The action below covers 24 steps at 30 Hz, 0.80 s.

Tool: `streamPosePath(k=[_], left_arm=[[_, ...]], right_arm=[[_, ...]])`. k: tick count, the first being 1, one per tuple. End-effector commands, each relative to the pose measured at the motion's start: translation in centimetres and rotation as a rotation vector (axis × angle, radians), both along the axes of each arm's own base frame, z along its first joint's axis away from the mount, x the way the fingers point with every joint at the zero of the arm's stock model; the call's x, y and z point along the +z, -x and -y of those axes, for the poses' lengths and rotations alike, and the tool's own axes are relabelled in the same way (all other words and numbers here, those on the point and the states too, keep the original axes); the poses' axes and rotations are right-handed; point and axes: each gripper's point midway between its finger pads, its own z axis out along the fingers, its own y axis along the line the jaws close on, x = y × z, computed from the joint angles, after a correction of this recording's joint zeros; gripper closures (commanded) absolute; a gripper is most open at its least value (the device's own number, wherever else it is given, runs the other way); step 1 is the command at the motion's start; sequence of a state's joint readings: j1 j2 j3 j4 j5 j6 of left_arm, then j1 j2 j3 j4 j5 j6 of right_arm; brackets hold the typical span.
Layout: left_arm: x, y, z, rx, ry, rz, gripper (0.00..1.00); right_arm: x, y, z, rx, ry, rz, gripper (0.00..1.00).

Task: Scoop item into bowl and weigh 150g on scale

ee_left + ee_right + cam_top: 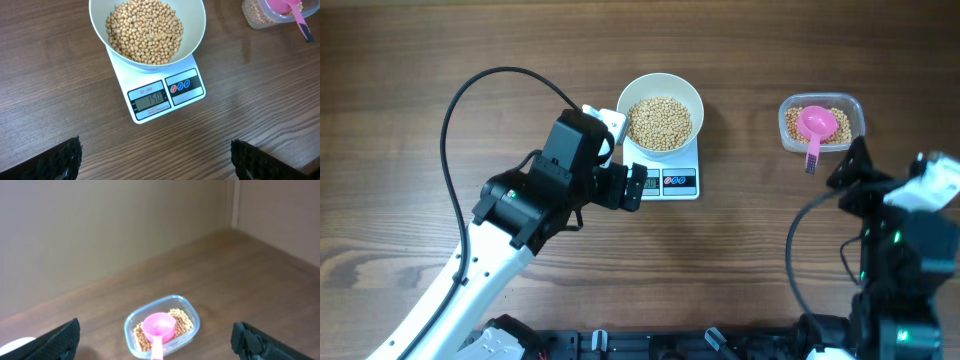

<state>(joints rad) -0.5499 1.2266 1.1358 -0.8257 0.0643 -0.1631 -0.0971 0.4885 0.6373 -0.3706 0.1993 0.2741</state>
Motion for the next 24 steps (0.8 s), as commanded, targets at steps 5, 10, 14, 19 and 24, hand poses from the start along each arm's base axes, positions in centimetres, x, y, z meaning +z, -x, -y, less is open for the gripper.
streamPosePath(k=[5, 10, 14, 19, 24], left_arm=[[-0.1, 0.0, 0.0, 0.009, -0.002, -0.001, 0.0], [-0.1, 0.0, 0.0, 0.009, -0.002, -0.001, 0.0], [-0.1, 0.0, 0.0, 0.009, -0.002, -0.001, 0.0], [-0.1, 0.0, 0.0, 0.009, -0.003, 0.0, 0.0], [-0.1, 0.0, 0.0, 0.008, -0.003, 0.0, 0.0]], right_arm=[[-0.6, 1.9, -1.6, 0.083, 0.017, 0.169, 0.0], [-1.7, 2.3, -2.5, 0.132, 0.017, 0.206, 0.0], [-3.3, 2.1, -3.1, 0.168, 0.02, 0.214, 0.0], [-3.6, 2.0, -3.9, 0.206, 0.045, 0.254, 0.0], [-4.3, 2.1, -4.6, 0.237, 0.045, 0.283, 0.0]])
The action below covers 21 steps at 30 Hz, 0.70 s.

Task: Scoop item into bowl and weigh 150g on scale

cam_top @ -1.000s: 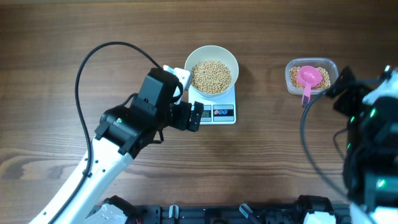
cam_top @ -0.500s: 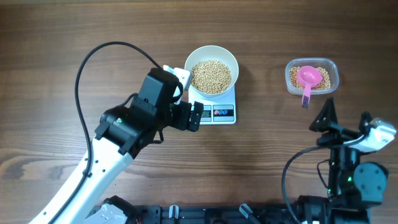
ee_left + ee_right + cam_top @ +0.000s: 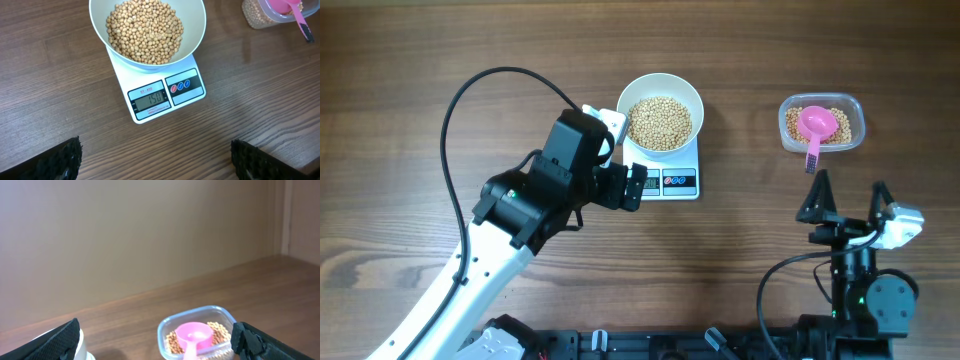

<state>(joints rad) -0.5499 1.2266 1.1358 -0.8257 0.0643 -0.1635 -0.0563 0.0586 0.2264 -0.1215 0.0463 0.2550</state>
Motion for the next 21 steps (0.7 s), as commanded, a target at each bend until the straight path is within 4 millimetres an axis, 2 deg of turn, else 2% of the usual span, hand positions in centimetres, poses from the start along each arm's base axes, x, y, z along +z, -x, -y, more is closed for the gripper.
streamPosePath(k=[1, 8, 21], left_arm=[[-0.1, 0.0, 0.0, 0.008, -0.003, 0.0, 0.0], [-0.1, 0.0, 0.0, 0.008, -0.003, 0.0, 0.0], [-0.1, 0.0, 0.0, 0.008, -0.003, 0.0, 0.0]], right_arm=[[-0.5, 0.1, -1.0, 0.048, 0.022, 0.024, 0.0], [-2.0, -0.5, -2.4, 0.102, 0.047, 0.029, 0.0], [-3.5, -1.2, -2.5, 0.101, 0.108, 0.075, 0.0]])
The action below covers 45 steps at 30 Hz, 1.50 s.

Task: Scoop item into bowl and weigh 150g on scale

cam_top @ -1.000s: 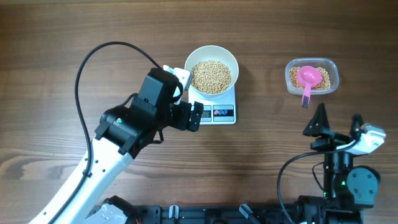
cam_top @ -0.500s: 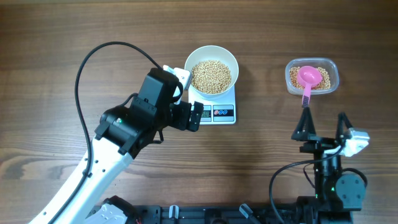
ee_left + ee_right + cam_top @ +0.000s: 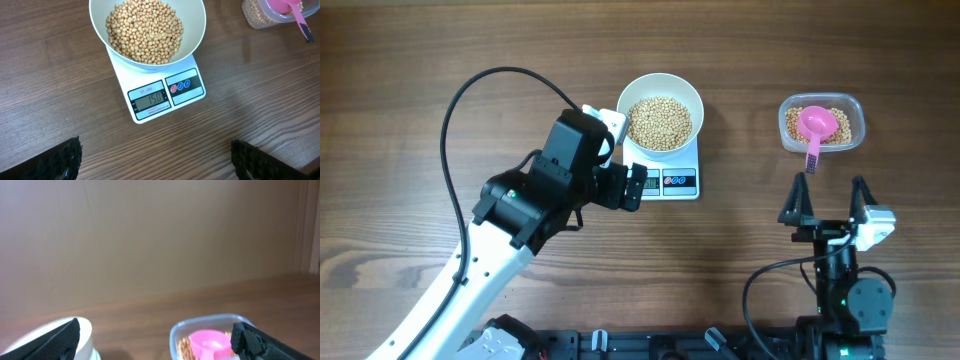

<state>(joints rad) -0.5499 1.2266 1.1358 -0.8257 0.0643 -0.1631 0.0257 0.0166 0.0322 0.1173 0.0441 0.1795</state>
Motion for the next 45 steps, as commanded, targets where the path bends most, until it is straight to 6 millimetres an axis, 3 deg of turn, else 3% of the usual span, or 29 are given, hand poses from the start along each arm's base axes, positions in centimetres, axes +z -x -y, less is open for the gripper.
streamPosePath(k=[1, 7, 12, 31, 45], left_arm=[[-0.1, 0.0, 0.0, 0.009, -0.003, 0.0, 0.0], [-0.1, 0.0, 0.0, 0.009, -0.002, -0.001, 0.0], [-0.1, 0.0, 0.0, 0.008, -0.003, 0.0, 0.0], [-0.1, 0.0, 0.0, 0.008, -0.003, 0.0, 0.0], [-0.1, 0.0, 0.0, 0.009, -0.002, -0.001, 0.0]], right_arm=[[-0.9, -0.1, -0.5, 0.022, 0.033, -0.01, 0.0], [-1.3, -0.2, -0.5, 0.016, 0.081, -0.027, 0.0], [-3.7, -0.3, -0.4, 0.01, 0.138, -0.125, 0.0], [-3.7, -0.3, -0.4, 0.008, 0.186, -0.126, 0.0], [-3.8, -0.3, -0.4, 0.0, 0.317, -0.126, 0.0]])
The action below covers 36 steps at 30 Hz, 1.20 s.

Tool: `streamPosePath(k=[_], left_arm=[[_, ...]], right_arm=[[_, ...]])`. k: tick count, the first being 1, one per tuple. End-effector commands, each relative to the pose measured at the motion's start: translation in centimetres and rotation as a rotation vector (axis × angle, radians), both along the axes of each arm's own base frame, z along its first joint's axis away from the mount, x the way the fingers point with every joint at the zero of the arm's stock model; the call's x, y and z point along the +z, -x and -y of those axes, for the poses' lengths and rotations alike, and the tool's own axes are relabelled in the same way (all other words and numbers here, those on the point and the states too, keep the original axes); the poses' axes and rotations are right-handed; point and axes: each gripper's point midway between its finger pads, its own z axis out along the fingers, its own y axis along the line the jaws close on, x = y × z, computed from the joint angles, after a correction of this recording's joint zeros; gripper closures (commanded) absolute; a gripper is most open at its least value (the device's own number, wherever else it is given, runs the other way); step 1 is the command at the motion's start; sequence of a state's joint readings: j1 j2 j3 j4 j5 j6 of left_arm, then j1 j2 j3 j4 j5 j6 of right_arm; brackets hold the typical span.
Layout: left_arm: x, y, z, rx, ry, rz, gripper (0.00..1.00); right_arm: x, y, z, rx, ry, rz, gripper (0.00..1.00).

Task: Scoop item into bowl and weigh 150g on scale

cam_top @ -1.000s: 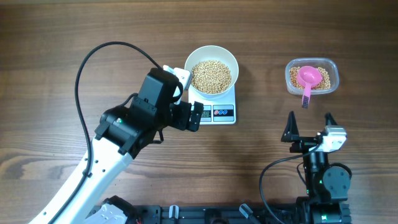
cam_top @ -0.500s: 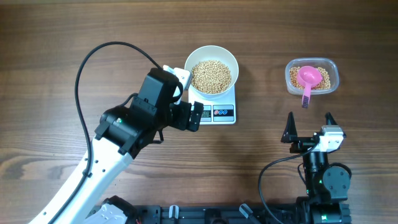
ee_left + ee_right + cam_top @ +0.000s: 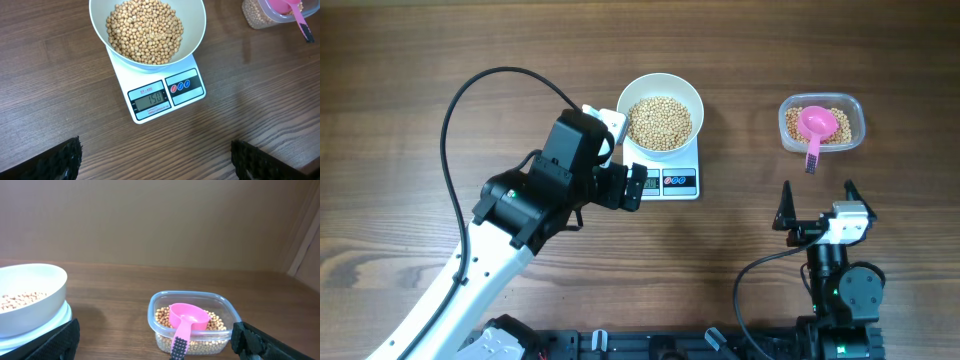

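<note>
A white bowl [image 3: 660, 120] full of soybeans stands on the white scale [image 3: 677, 182], whose display [image 3: 148, 99] reads 150. The clear container [image 3: 821, 122] holds beans and the pink scoop [image 3: 816, 128], its handle over the near rim. My left gripper [image 3: 632, 186] stays open just left of the scale's display, empty. My right gripper [image 3: 817, 205] is open and empty, low at the table's front, pointing at the container [image 3: 194, 322] and the scoop [image 3: 186, 320].
The left arm and its black cable [image 3: 470, 110] span the table's left half. Bare wooden tabletop [image 3: 750, 210] lies between the scale and the right gripper. A plain wall [image 3: 150, 220] rises behind the table.
My right gripper has drawn a little further toward the table's front and swung left; it stays open. The left arm, bowl, scale and scoop are unchanged.
The scale read 150 throughout and the left arm stayed put. My right gripper was open near the container's front, the scoop lying in the beans. It then stood further back toward the front edge at each moment, always open and empty.
</note>
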<state>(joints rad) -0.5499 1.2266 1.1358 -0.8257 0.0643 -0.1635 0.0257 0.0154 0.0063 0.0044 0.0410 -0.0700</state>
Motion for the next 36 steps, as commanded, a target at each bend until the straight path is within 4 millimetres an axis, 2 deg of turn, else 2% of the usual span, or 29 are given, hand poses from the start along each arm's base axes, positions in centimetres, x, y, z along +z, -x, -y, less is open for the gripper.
streamPosePath(k=[1, 36], left_arm=[[-0.11, 0.03, -0.04, 0.008, -0.003, 0.0, 0.0], [-0.11, 0.03, -0.04, 0.008, -0.003, 0.0, 0.0]], right_arm=[[0.26, 0.07, -0.34, 0.018, 0.062, 0.012, 0.0], [0.27, 0.07, -0.45, 0.025, -0.002, 0.013, 0.0]])
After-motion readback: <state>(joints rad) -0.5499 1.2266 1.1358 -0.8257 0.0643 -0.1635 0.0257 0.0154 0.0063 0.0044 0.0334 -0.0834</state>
